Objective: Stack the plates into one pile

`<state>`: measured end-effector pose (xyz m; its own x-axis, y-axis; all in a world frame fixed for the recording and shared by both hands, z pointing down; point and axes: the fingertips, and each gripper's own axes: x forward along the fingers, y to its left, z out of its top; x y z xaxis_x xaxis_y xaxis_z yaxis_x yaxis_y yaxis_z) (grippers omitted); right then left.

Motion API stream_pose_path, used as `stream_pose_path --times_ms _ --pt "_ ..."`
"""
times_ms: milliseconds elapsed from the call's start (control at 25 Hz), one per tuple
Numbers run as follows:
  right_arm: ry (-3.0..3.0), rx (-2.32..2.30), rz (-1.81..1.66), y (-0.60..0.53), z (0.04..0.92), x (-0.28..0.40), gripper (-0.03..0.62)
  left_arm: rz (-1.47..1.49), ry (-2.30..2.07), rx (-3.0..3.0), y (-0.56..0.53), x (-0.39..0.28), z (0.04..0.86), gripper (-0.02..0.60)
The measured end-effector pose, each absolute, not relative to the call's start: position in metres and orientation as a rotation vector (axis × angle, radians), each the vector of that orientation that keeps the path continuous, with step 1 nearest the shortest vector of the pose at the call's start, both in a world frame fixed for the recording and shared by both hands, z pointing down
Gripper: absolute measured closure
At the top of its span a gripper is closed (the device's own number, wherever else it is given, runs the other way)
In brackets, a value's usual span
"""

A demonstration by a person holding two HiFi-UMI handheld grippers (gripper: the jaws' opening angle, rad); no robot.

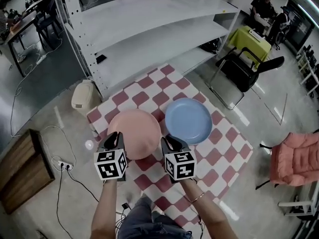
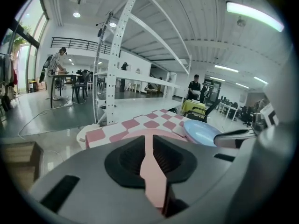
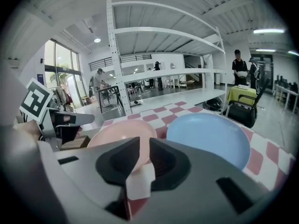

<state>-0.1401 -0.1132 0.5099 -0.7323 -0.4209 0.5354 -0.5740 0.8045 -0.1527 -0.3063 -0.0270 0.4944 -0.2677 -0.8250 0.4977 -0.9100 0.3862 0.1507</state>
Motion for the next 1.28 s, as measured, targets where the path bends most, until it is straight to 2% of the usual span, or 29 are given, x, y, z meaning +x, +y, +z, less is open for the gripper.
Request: stream_pose_path --times_ms 320,560,1000,1280 --pt "-2.474 0.657 0.441 -0.082 0.533 -0.170 0.519 0.184 -2.189 1.402 0.023 -0.336 0.511 0.512" --pt "-2.443 0.728 0.502 -0.080 0.545 -0.167 0.511 0.184 -2.184 1.394 0.035 -0.345 0.527 0.498" --pt "-2.371 0.805 0.579 -0.101 0.568 -0.160 0.459 0.189 -2.127 1.330 0.018 -0.365 0.559 0.446" --pt "-2.326 0.810 0.599 -0.112 0.581 -0.164 0.448 0.181 -2.070 1.294 0.004 -0.378 0.580 0.442"
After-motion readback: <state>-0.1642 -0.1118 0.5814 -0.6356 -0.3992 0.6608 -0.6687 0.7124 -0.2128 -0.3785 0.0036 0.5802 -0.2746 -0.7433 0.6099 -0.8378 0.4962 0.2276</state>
